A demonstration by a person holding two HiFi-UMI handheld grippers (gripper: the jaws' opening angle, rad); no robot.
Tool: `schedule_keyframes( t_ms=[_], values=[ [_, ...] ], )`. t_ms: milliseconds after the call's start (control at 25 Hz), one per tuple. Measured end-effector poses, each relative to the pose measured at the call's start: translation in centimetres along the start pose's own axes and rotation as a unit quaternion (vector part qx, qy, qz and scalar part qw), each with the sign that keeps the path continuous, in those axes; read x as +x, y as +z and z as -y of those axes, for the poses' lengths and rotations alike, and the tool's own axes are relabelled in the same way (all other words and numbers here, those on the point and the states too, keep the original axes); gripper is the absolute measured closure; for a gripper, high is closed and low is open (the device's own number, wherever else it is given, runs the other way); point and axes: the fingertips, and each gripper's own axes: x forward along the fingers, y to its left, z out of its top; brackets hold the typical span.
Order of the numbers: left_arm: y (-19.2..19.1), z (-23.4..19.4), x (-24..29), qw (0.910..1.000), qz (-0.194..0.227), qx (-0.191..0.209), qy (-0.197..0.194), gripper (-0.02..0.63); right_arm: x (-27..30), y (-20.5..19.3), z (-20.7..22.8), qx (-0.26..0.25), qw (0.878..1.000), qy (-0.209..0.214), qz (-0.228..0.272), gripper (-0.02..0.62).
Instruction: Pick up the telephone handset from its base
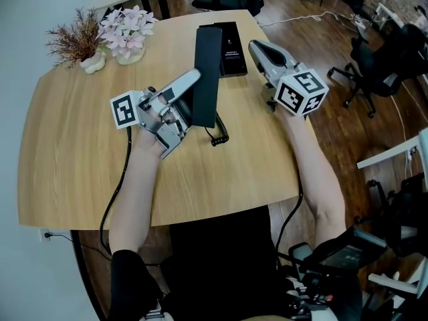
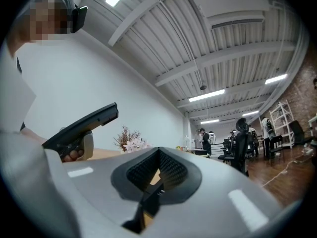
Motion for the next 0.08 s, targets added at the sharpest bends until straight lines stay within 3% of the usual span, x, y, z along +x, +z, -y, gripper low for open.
schedule_keyframes(
  t_ms=[80],
  values=[
    [-0.01, -0.25, -0.06, 1.0, 0.001, 0.0, 0.004, 0.531, -0.07, 0.07, 0.04, -0.001, 1.0, 0.001, 0.001, 0.592]
  ],
)
